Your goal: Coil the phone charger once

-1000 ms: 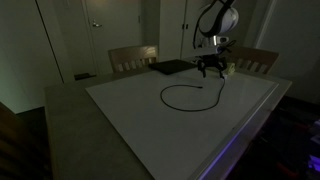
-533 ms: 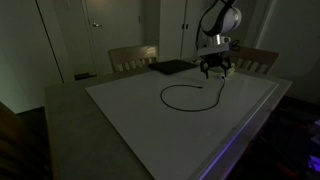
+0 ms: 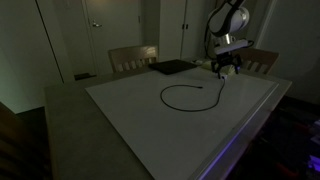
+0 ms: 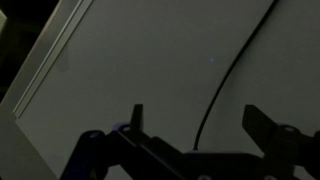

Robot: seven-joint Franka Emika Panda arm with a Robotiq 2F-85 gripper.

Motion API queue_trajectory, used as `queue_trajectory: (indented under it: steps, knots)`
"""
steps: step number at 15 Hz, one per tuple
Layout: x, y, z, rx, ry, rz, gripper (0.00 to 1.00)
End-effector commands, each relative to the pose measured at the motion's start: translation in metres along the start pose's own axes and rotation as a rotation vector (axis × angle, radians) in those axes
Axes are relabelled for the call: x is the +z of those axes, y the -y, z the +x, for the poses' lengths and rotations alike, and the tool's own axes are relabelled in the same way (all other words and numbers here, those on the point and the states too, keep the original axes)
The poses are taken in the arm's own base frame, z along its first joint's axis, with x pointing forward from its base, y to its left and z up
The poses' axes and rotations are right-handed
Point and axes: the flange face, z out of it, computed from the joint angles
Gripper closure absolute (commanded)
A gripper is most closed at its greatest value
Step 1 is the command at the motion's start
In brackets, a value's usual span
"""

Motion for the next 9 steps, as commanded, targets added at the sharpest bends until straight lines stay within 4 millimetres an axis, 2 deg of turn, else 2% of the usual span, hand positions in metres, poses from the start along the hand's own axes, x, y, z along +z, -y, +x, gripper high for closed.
queue_trajectory:
  steps: [1,5,9]
  knots:
    - [0.0,0.0,0.001,-0.006,0.001,-0.003,0.0]
    - [0.002,-0.002,0.003,-0.053,0.032,-0.009,0.0]
    - [0.003,-0.02,0.005,-0.186,0.072,0.016,0.0]
